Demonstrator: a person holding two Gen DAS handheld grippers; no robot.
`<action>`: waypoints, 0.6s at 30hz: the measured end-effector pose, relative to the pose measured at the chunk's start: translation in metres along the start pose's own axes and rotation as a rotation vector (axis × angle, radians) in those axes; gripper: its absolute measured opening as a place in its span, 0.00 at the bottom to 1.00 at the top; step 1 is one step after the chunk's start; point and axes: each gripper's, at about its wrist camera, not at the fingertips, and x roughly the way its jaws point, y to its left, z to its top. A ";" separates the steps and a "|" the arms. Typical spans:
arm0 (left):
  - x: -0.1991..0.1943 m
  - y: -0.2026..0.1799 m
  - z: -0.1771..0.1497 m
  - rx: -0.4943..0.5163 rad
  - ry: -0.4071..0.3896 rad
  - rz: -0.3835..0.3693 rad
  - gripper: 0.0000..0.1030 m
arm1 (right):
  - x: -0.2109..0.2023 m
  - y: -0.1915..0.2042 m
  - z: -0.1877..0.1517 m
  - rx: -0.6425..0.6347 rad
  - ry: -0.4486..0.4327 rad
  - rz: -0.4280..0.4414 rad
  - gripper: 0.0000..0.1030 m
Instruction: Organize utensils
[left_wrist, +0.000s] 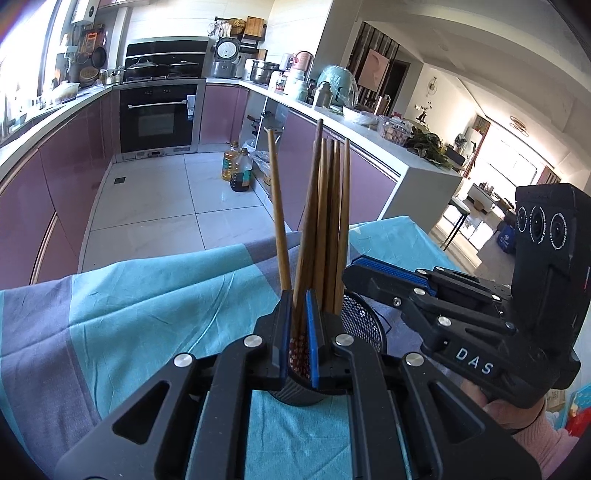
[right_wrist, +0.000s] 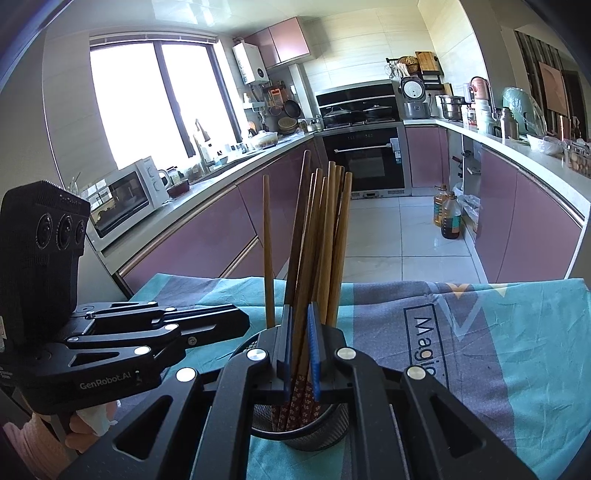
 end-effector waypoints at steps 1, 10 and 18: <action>-0.002 0.002 -0.001 -0.001 -0.010 0.005 0.08 | 0.000 0.001 -0.001 -0.001 0.000 0.000 0.08; -0.033 0.001 -0.025 0.015 -0.114 0.089 0.32 | -0.015 0.014 -0.010 -0.039 -0.027 -0.005 0.32; -0.078 0.003 -0.048 0.021 -0.247 0.230 0.83 | -0.034 0.034 -0.024 -0.103 -0.087 -0.035 0.74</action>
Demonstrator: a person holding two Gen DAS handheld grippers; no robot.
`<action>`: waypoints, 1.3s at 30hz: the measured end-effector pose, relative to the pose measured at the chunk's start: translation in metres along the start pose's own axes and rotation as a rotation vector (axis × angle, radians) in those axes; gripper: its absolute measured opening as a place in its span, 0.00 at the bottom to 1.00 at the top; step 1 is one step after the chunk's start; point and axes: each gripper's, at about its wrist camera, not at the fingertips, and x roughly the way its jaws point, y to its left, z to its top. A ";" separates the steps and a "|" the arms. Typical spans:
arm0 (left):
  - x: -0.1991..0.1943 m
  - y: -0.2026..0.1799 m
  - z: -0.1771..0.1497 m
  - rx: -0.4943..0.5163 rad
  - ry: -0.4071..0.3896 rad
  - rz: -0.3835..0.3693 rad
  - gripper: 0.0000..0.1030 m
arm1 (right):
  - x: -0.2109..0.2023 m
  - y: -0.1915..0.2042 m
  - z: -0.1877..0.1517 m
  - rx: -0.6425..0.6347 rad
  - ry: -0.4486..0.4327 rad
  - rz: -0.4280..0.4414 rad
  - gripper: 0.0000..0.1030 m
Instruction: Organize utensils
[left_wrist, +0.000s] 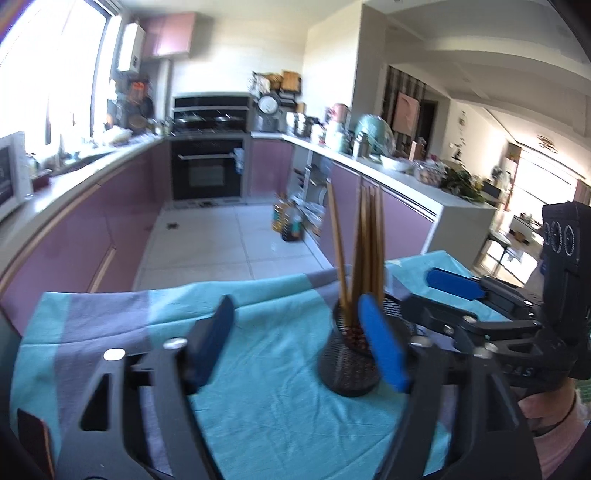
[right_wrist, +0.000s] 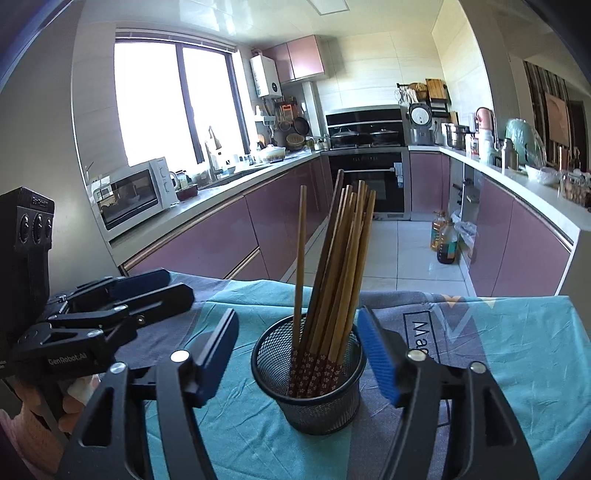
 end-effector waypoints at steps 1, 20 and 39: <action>-0.007 0.001 -0.002 -0.002 -0.014 0.013 0.88 | -0.002 0.002 -0.002 -0.005 -0.008 -0.001 0.77; -0.103 0.030 -0.056 -0.014 -0.178 0.235 0.95 | -0.033 0.043 -0.034 -0.106 -0.122 -0.051 0.94; -0.143 0.017 -0.070 -0.019 -0.257 0.318 0.95 | -0.052 0.055 -0.050 -0.096 -0.191 -0.152 0.94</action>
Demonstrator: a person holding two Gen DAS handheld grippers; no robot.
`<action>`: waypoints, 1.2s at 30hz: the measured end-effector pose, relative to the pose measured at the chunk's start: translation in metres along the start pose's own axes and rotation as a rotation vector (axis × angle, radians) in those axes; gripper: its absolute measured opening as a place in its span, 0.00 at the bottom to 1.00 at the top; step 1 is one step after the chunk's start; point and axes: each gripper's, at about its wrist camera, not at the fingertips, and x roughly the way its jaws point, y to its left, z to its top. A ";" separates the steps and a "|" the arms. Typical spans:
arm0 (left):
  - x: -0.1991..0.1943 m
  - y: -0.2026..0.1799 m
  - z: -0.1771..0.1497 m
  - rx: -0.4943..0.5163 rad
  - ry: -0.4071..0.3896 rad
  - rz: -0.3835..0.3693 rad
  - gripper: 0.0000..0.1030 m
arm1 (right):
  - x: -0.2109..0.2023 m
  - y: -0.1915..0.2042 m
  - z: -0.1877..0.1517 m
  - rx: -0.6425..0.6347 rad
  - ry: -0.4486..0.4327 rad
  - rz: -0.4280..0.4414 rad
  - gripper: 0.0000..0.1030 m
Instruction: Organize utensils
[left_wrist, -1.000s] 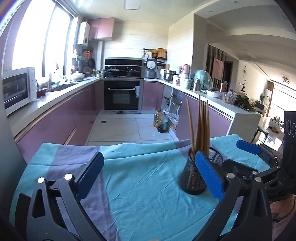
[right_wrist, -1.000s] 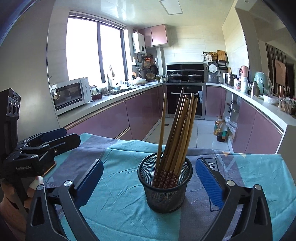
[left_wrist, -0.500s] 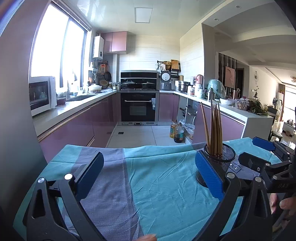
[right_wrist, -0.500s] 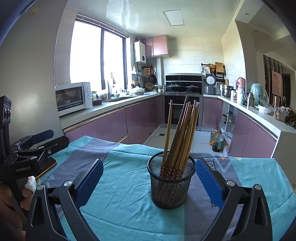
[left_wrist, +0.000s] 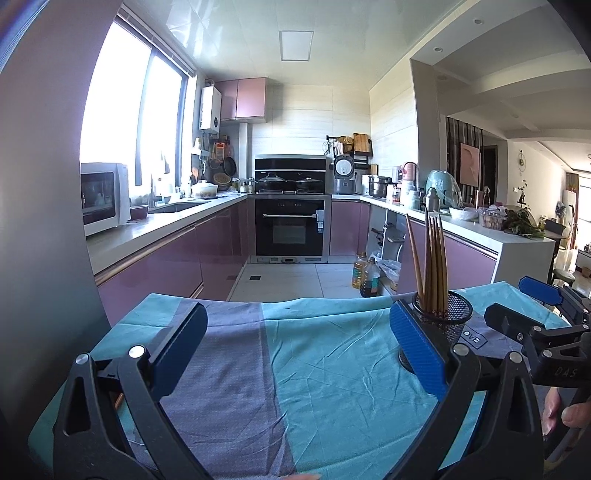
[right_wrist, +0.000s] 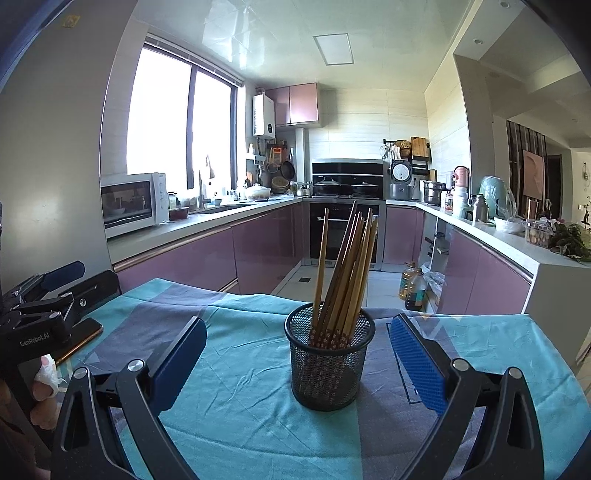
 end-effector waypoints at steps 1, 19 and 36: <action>-0.002 0.000 -0.001 0.001 -0.003 0.005 0.95 | -0.001 0.001 -0.001 0.000 -0.001 -0.004 0.94; -0.021 0.003 -0.001 -0.015 -0.049 0.043 0.95 | -0.018 0.005 -0.002 0.009 -0.066 -0.049 0.94; -0.029 0.002 -0.003 -0.015 -0.072 0.045 0.95 | -0.022 0.006 -0.003 0.013 -0.086 -0.053 0.94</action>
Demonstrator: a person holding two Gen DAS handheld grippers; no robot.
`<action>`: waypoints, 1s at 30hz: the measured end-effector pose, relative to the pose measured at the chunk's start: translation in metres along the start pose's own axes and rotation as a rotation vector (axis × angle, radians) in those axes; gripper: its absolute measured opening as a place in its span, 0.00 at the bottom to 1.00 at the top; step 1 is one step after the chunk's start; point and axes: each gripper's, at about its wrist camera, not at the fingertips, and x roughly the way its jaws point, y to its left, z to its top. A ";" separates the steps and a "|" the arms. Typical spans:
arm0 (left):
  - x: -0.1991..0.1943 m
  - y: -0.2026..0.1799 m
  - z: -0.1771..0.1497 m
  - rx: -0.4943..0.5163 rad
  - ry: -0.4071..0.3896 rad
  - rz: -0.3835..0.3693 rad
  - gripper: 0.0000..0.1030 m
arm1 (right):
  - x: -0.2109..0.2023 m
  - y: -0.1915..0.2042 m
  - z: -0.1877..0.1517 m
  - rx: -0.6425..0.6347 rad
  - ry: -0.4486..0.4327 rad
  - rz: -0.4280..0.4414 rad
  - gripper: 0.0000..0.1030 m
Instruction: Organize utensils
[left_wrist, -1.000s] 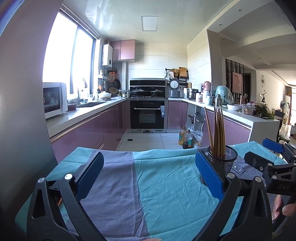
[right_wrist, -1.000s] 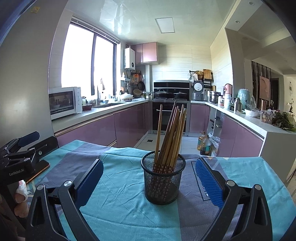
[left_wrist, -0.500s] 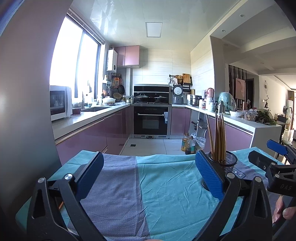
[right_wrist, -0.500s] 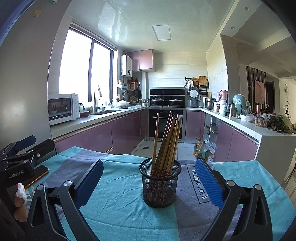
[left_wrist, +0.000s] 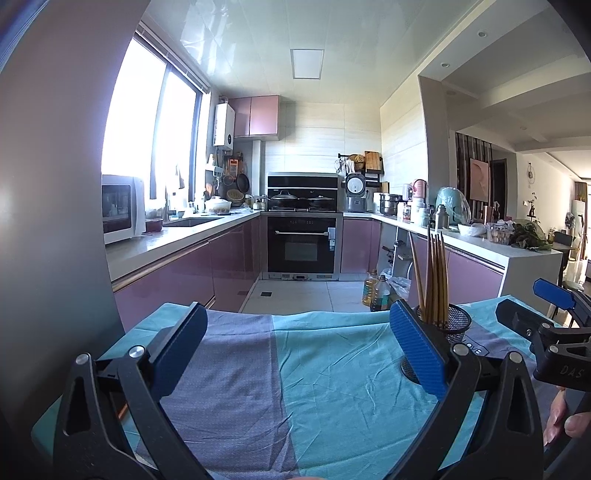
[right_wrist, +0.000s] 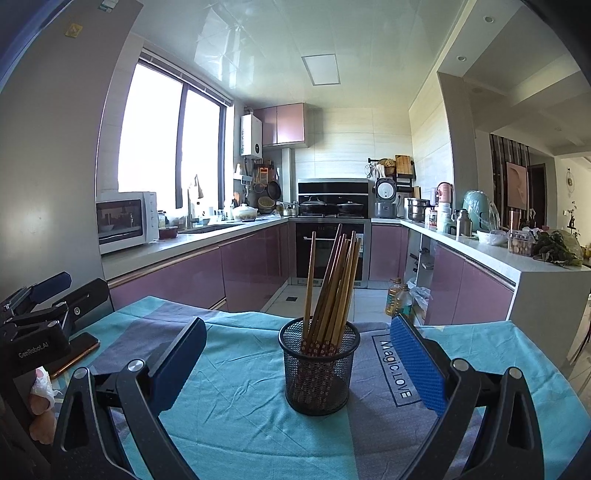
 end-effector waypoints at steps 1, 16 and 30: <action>0.000 0.000 0.001 0.000 0.000 -0.002 0.95 | 0.000 0.000 0.000 0.000 -0.001 -0.001 0.94; -0.004 0.000 0.001 0.000 -0.006 -0.006 0.95 | -0.002 0.000 -0.001 0.007 -0.010 0.005 0.94; -0.005 -0.001 0.002 -0.001 -0.008 -0.007 0.95 | -0.002 -0.001 0.000 0.009 -0.010 0.006 0.94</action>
